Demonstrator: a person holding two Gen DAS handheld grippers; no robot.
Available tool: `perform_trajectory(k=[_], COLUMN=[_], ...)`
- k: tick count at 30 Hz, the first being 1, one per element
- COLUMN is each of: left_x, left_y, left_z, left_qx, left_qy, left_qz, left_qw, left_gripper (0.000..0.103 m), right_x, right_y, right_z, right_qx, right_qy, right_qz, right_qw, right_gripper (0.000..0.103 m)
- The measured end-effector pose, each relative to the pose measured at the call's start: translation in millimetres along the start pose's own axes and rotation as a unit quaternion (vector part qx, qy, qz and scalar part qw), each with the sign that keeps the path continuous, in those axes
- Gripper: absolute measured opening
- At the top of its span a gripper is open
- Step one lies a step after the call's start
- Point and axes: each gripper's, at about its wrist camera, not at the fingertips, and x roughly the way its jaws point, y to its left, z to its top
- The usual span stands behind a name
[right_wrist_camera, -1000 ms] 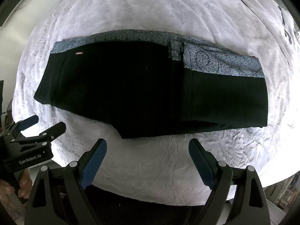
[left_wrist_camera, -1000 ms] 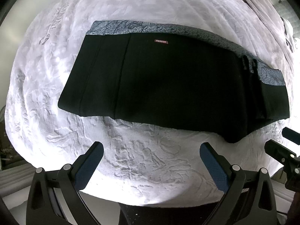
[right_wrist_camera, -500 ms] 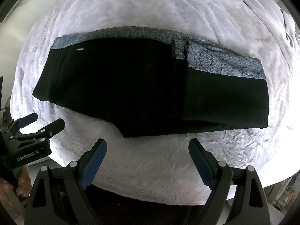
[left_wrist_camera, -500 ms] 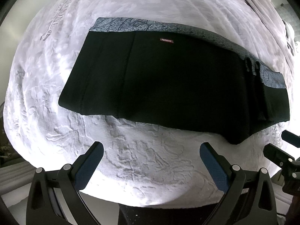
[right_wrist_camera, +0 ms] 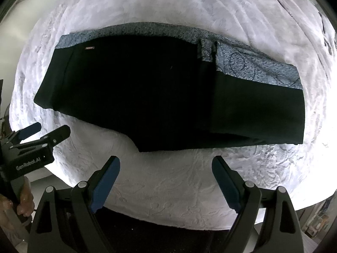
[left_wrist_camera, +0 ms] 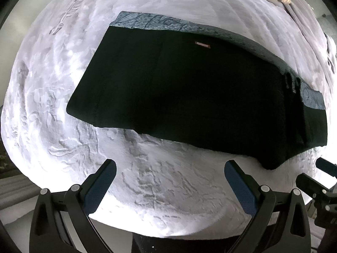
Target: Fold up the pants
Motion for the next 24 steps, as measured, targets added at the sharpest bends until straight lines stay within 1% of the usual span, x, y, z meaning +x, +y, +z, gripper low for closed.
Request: perform_trajectory(k=[7, 9, 11, 12, 13, 14, 15, 17, 19, 21, 24], left_x=[6.0, 6.4, 4.9, 4.0, 3.6, 3.9, 4.7, 8.9, 17.0, 29.4, 40.0], left_y=[12.7, 18.0, 30.1, 40.7, 55.3, 64.6, 77.2, 95.3, 106.4, 111.3, 104.0], left_z=[5.7, 7.9, 12.6, 15.3, 17.9, 18.2, 19.8, 22.0, 24.4, 24.6, 24.4], left_qx=[-0.008, -0.014, -0.031, -0.049, -0.075, -0.090, -0.109, -0.127, -0.130, -0.136, -0.135], left_qy=[0.001, -0.004, -0.016, -0.023, -0.032, -0.038, -0.046, -0.058, -0.063, -0.055, -0.056], left_qz=[-0.015, -0.028, -0.056, -0.081, -0.119, -0.141, -0.168, -0.203, -0.208, -0.220, -0.228], left_qw=[0.9999, 0.9995, 0.9978, 0.9952, 0.9896, 0.9851, 0.9787, 0.9692, 0.9674, 0.9643, 0.9626], left_gripper=[0.103, 0.103, 0.103, 0.103, 0.103, 0.103, 0.103, 0.103, 0.103, 0.103, 0.103], right_x=[5.4, 6.8, 8.3, 8.5, 9.0, 9.1, 9.7, 11.3, 13.6, 16.2, 21.0], right_y=[3.1, 3.4, 3.4, 2.9, 2.3, 2.0, 0.8, -1.1, -3.8, -4.7, -5.0], right_z=[3.2, 3.6, 4.4, 4.6, 4.9, 6.5, 6.6, 6.2, 5.7, 5.2, 1.8], right_qx=[-0.005, -0.006, -0.006, -0.006, -0.005, -0.004, -0.002, 0.000, 0.002, 0.001, -0.003], right_qy=[0.008, 0.010, 0.012, 0.012, 0.013, 0.014, 0.015, 0.018, 0.023, 0.028, 0.037], right_qz=[-0.002, -0.003, -0.004, -0.005, -0.006, -0.006, -0.007, -0.009, -0.011, -0.014, -0.017], right_qw=[1.000, 1.000, 1.000, 1.000, 1.000, 1.000, 1.000, 1.000, 1.000, 1.000, 0.999], right_gripper=[0.091, 0.091, 0.091, 0.091, 0.091, 0.091, 0.091, 0.091, 0.091, 0.091, 0.091])
